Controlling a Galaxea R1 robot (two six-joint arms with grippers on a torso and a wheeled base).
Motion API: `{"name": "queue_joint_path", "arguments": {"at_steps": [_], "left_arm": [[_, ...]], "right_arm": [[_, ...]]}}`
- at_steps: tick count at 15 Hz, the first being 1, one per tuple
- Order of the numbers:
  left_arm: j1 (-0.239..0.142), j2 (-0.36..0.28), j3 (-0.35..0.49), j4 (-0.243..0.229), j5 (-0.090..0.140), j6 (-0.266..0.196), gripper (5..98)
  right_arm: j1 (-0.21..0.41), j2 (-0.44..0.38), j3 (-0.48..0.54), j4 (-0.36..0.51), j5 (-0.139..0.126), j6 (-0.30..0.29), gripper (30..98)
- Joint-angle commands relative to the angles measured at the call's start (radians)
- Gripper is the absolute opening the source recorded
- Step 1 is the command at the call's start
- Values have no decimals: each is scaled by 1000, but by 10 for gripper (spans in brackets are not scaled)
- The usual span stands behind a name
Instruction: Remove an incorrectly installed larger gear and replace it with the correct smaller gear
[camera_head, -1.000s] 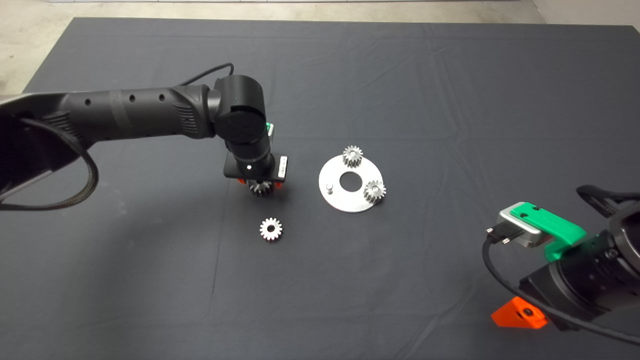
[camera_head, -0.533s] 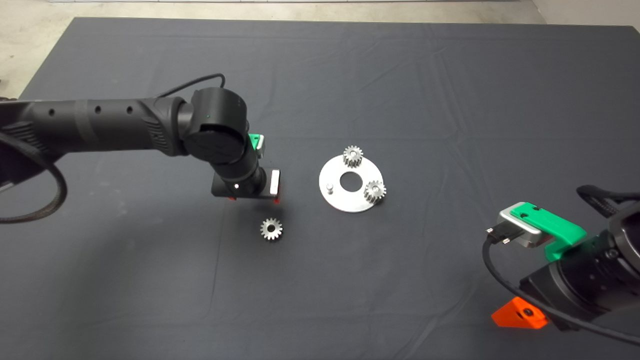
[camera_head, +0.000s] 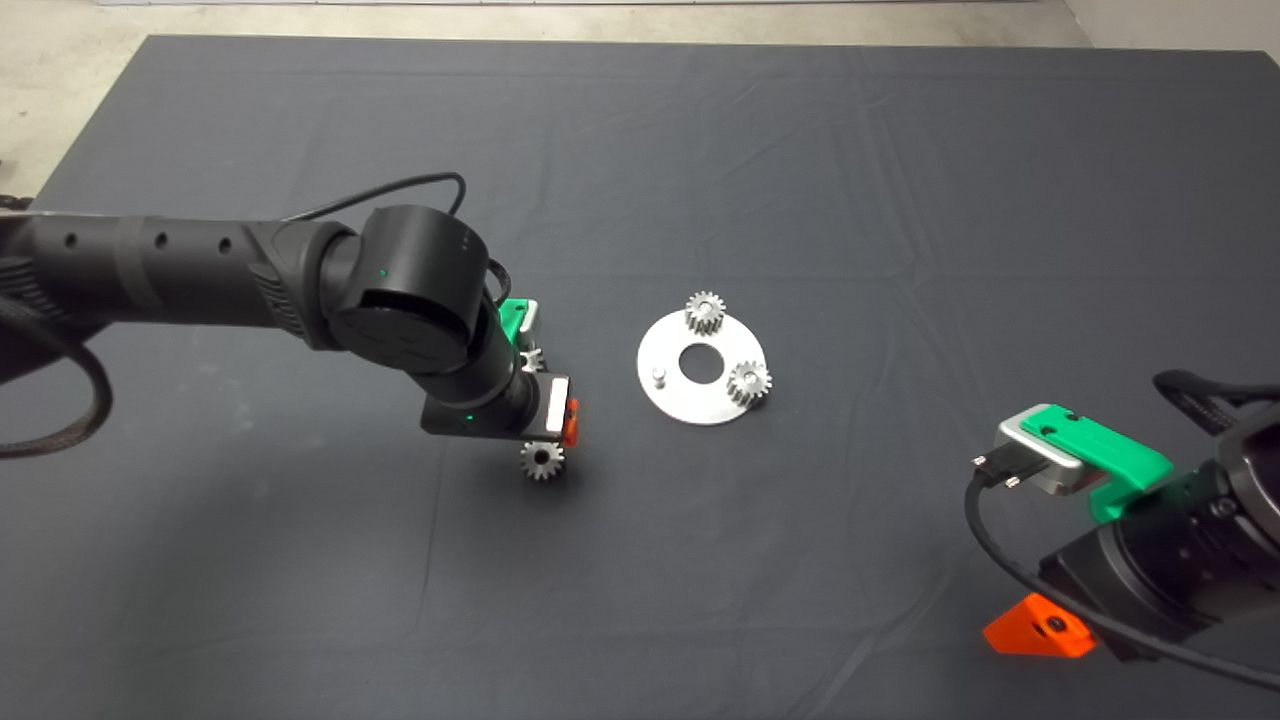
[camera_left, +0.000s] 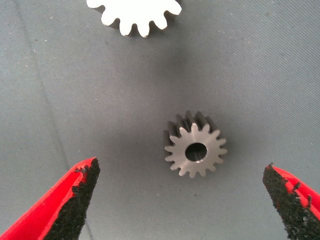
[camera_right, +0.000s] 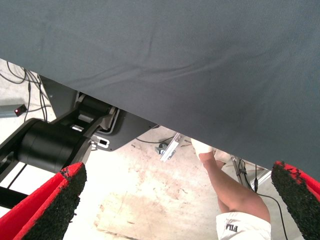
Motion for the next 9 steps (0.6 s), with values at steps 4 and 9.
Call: {"name": "queue_joint_path", "arguments": {"at_steps": [4, 9], "left_arm": [[-19, 12, 23, -19, 14, -11, 884], [-16, 7, -7, -30, 16, -29, 884]], "right_arm": [[21, 2, 2, 29, -53, -1, 977], [21, 2, 2, 29, -54, -1, 977]]}}
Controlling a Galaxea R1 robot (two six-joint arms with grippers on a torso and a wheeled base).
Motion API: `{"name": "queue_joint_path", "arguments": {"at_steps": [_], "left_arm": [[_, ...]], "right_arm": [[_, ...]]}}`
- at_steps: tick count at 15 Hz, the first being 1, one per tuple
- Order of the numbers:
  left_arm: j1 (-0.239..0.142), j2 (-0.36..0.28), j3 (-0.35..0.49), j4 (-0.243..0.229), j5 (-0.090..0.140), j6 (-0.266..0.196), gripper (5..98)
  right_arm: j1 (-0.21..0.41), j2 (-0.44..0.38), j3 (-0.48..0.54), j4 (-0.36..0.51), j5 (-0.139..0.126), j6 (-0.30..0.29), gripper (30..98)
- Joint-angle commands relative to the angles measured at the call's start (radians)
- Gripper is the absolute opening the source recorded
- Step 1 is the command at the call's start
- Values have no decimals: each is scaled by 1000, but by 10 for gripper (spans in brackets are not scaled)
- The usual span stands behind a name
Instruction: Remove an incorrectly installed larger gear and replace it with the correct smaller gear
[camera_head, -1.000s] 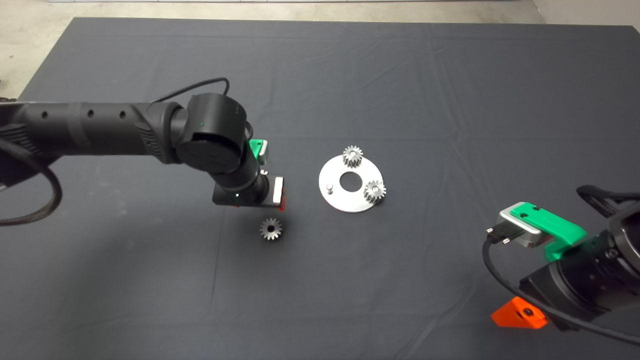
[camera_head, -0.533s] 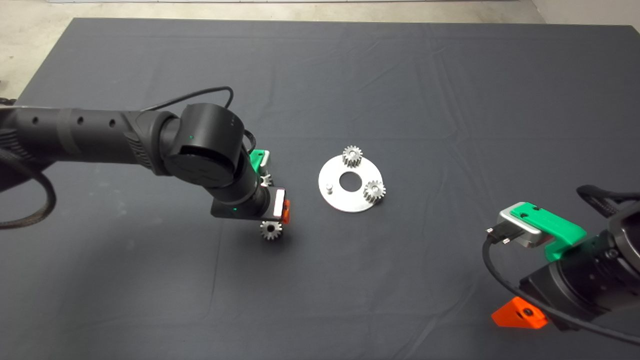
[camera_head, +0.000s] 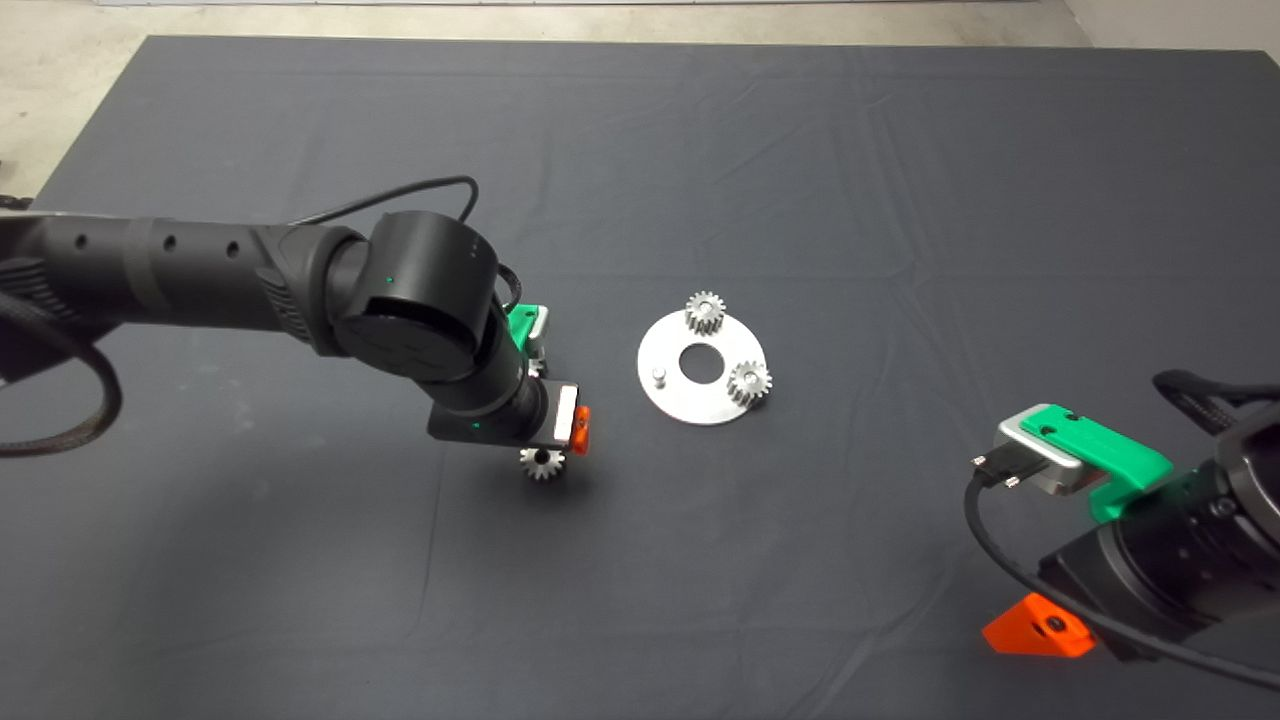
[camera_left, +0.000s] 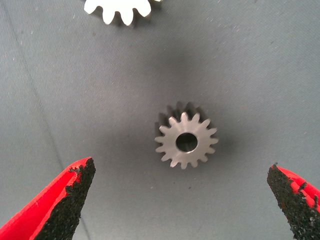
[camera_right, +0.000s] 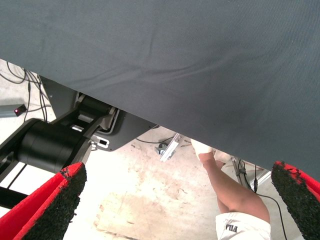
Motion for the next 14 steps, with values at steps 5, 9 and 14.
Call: {"name": "queue_joint_path", "arguments": {"at_steps": [5, 9, 14], "left_arm": [[-15, 2, -60, -59, 15, -29, 884], [-13, 2, -76, -75, 15, -30, 884], [-10, 14, -79, -78, 14, -44, 884]], "right_arm": [[20, 2, 3, 29, -53, -1, 977], [22, 2, 3, 29, -53, -1, 977], [22, 2, 3, 29, -51, -2, 977]]}}
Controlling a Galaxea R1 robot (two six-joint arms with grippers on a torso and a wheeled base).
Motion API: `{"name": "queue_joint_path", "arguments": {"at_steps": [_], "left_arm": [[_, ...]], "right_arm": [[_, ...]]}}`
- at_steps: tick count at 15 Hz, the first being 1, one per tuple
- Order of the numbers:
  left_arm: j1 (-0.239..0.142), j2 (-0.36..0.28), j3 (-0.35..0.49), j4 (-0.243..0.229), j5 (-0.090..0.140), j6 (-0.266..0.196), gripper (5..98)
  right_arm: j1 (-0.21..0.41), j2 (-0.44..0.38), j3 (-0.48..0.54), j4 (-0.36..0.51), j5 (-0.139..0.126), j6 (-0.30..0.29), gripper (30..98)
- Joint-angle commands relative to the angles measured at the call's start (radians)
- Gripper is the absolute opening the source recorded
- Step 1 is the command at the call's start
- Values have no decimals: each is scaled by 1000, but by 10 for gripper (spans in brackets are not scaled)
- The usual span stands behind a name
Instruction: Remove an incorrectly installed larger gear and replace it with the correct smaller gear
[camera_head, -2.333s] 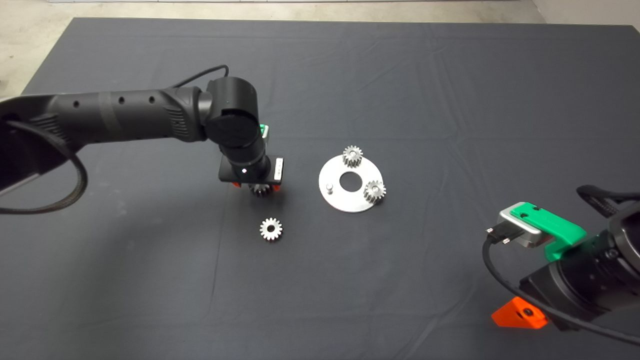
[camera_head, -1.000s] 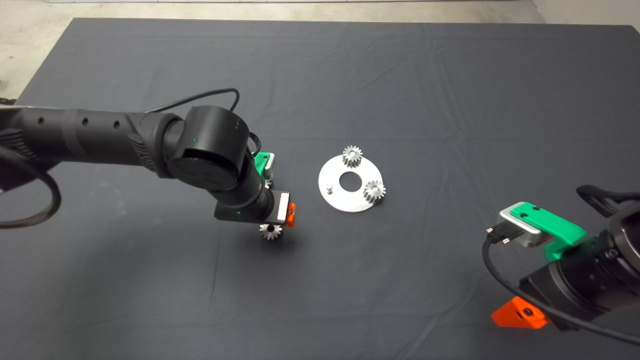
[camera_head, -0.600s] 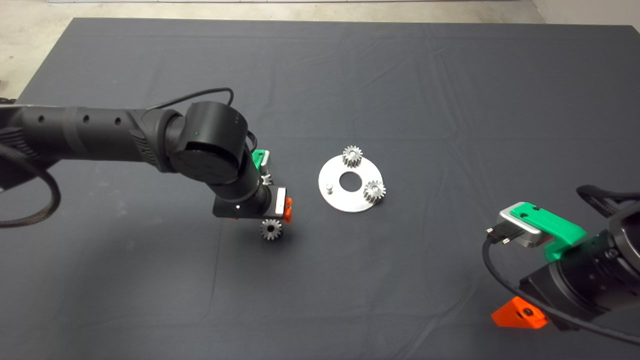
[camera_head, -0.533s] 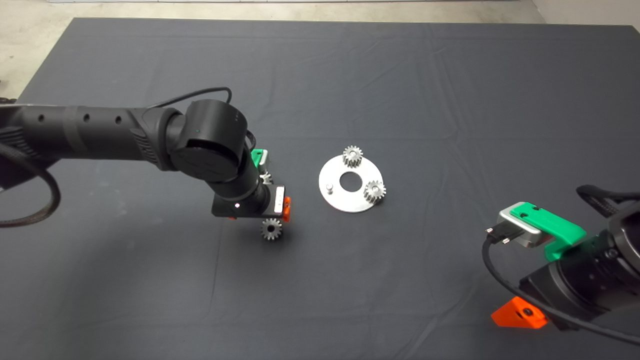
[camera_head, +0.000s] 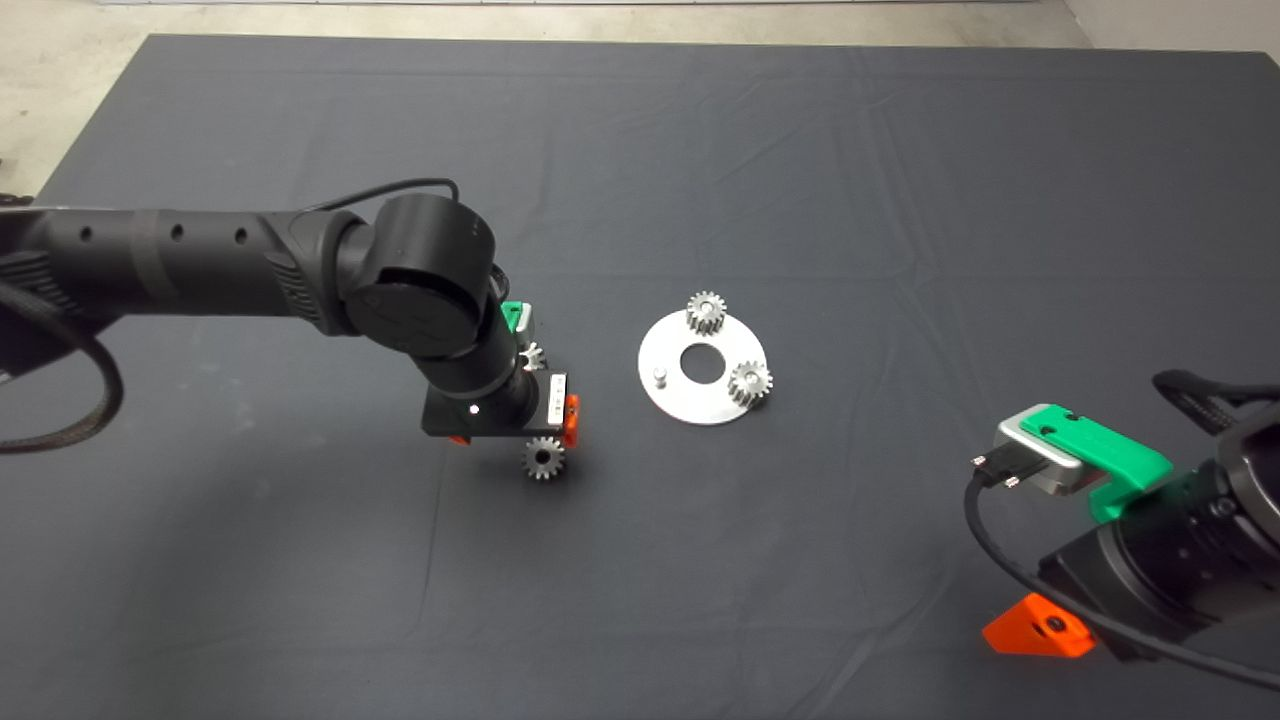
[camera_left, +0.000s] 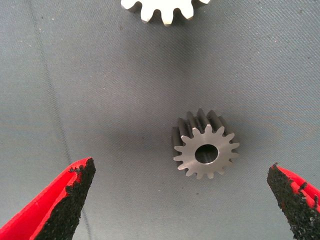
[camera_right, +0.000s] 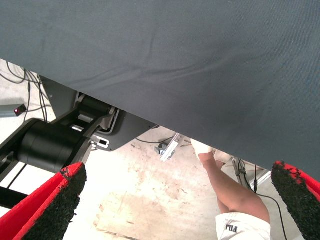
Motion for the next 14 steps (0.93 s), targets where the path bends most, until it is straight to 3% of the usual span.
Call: {"name": "queue_joint_path", "arguments": {"at_steps": [1, 6, 14], "left_arm": [[-5, 17, -12, -22, 14, -9, 884], [5, 34, -21, -36, 14, -9, 884], [49, 39, -58, -36, 9, 6, 884]], "right_arm": [[22, 2, 3, 28, -51, -3, 977], [23, 3, 2, 27, -48, -3, 977], [22, 2, 3, 28, -49, -2, 977]]}}
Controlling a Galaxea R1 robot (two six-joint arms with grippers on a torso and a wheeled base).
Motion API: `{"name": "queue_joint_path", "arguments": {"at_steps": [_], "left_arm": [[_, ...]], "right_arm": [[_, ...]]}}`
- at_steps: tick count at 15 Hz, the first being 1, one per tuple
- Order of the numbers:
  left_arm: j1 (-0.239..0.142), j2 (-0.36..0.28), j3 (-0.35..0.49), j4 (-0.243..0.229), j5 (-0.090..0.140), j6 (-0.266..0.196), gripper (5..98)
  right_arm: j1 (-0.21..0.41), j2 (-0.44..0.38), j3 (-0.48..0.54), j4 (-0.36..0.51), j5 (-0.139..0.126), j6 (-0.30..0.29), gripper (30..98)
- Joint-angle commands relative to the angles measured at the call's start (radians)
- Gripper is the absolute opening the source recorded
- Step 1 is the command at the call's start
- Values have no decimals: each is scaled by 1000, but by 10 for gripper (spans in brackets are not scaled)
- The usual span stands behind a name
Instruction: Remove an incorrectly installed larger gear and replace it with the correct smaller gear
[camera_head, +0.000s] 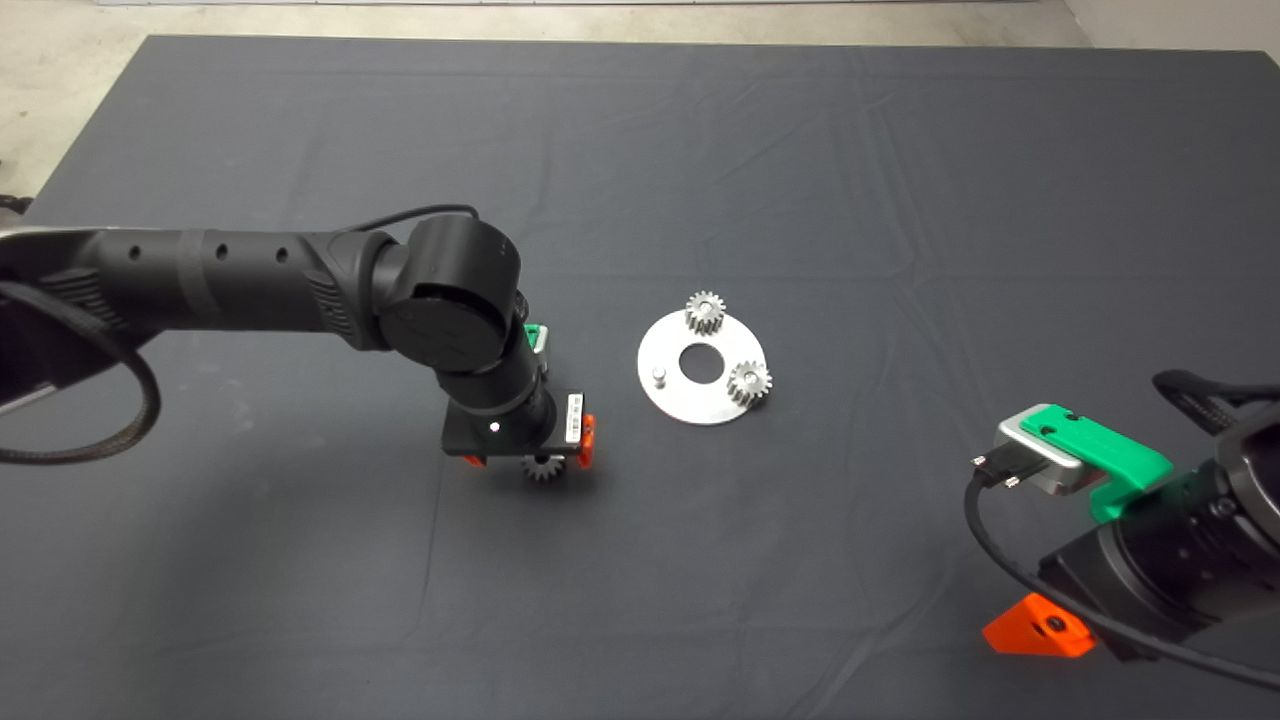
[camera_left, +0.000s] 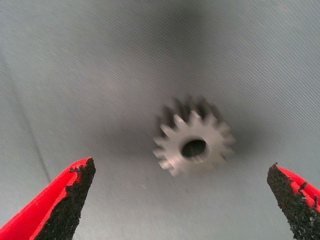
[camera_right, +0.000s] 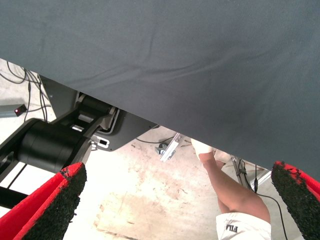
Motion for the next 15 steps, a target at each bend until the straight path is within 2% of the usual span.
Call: {"name": "queue_joint_path", "arguments": {"at_steps": [1, 4, 11, 12, 15], "left_arm": [[12, 9, -14, -14, 9, 7, 884], [28, 48, -48, -11, 11, 19, 884], [44, 39, -16, 4, 16, 15, 884], [44, 28, 13, 18, 17, 10, 884], [44, -38, 121, 101, 17, -33, 884]], "right_arm": [[23, 2, 3, 29, -49, -2, 977], [23, 2, 2, 29, -49, -1, 977], [23, -3, 3, 29, -51, -1, 977], [23, -3, 3, 29, -51, -1, 977], [23, -3, 3, 29, -51, -1, 977]]}}
